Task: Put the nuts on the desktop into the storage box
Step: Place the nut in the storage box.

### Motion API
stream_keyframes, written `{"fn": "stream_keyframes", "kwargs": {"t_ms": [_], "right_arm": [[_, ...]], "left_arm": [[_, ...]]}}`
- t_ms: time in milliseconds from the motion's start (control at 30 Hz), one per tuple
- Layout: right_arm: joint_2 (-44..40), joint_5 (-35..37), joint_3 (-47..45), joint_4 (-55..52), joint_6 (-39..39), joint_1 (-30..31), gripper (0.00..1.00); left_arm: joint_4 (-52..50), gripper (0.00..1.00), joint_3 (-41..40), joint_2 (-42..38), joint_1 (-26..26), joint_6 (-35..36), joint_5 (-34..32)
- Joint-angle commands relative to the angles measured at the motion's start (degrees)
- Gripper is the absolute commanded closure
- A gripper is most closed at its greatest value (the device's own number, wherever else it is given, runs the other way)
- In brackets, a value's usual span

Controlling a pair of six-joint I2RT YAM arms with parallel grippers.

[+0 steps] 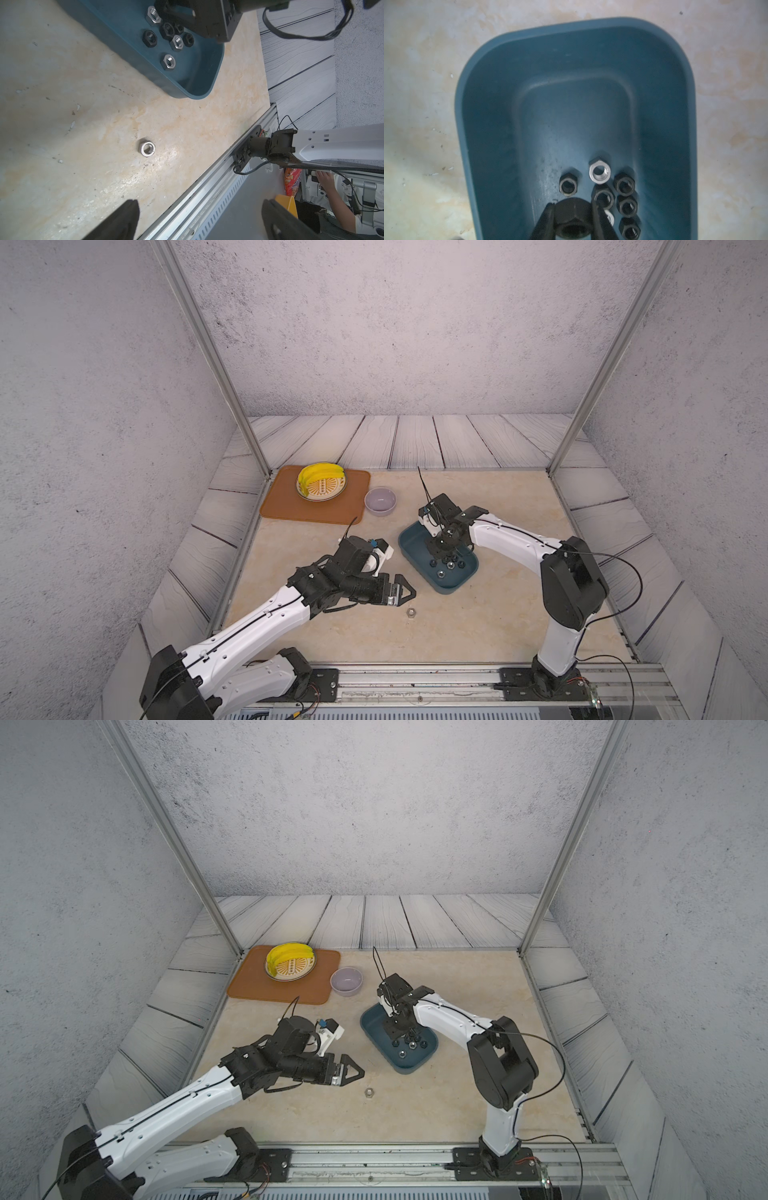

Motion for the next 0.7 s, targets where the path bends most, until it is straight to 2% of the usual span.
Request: {"fn": "stream_keyframes", "kwargs": {"t_ms": [0, 133, 400, 600, 667], "right_arm": [[2.54, 1.06, 2.57, -1.53, -1.31, -0.14, 0.91], [4.87, 3.31, 3.51, -0.83, -1.51, -0.14, 0.91], [10.37, 3.33, 5.49, -1.87, -1.64, -0.15, 0.9], [12.35, 3.71, 6.63, -2.55, -2.13, -0.2, 0.83], [12.43, 4.28, 6.92, -2.92, -2.2, -0.2, 0.77]], "left_arm": [[-0.29, 0.02, -0.54, 0.19, 0.39, 1.29, -0.08], [-0.54, 0.02, -0.54, 0.35, 0.38, 1.49, -0.12], [-0.58, 0.02, -0.36, 1.02, 0.4, 1.72, -0.01], [-0.61, 0.02, -0.36, 1.59, 0.4, 1.75, -0.09], [-0.59, 0.02, -0.5, 1.58, 0.38, 1.78, -0.09]]}}
